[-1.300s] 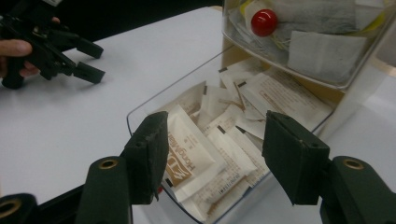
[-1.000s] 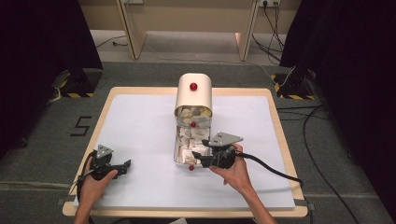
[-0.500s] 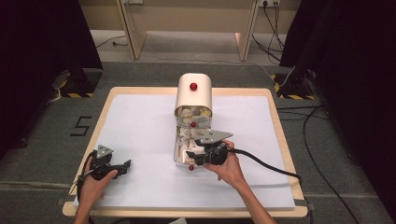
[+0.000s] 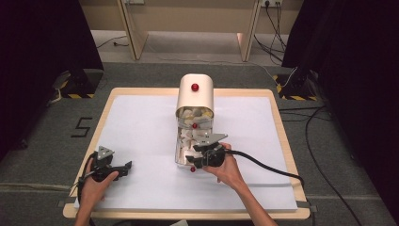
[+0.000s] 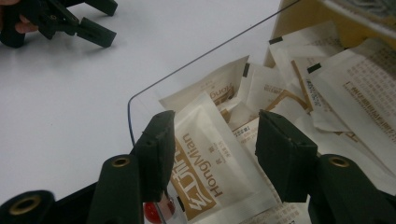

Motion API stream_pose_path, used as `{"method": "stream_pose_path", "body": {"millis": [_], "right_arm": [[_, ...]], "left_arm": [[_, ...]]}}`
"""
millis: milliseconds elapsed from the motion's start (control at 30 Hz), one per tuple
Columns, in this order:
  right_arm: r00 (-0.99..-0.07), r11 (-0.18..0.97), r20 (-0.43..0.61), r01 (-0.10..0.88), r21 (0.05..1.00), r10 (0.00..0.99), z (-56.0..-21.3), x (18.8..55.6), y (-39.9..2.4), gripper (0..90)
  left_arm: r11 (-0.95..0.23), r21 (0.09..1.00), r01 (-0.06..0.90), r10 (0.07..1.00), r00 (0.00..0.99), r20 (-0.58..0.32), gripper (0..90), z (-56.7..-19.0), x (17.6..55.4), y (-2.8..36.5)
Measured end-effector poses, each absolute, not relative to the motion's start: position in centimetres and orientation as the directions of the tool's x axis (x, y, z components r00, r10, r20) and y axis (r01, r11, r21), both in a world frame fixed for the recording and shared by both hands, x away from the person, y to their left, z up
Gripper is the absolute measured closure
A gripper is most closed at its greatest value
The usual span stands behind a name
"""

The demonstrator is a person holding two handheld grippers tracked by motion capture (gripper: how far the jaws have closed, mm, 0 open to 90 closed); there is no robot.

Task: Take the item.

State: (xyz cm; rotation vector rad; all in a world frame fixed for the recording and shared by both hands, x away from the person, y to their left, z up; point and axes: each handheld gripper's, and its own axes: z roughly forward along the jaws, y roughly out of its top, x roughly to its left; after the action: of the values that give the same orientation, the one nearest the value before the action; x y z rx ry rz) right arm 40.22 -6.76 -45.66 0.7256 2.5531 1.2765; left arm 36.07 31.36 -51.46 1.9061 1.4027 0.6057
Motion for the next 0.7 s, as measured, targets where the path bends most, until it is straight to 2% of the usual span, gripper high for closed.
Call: {"method": "stream_pose_path", "body": {"millis": [200,233,567,700], "right_arm": [[-0.868,0.522,0.038,0.332,0.786,0.495,-45.59,40.19,-6.86,58.4],[-0.872,0.531,0.033,0.328,0.781,0.489,-45.49,40.19,-7.00,63.1],[-0.890,0.566,0.017,0.304,0.766,0.455,-45.07,40.27,-7.46,72.6],[-0.895,0.580,0.000,0.289,0.762,0.446,-45.01,40.35,-7.57,80.9]], "left_arm": [[-0.183,0.753,0.631,0.951,0.309,-0.028,11.4,-51.46,36.07,31.36],[-0.184,0.754,0.631,0.951,0.309,-0.027,11.3,-51.46,36.07,31.36],[-0.182,0.755,0.630,0.951,0.307,-0.027,11.4,-51.47,36.06,31.34],[-0.182,0.755,0.630,0.951,0.307,-0.028,11.4,-51.47,36.06,31.35]]}}
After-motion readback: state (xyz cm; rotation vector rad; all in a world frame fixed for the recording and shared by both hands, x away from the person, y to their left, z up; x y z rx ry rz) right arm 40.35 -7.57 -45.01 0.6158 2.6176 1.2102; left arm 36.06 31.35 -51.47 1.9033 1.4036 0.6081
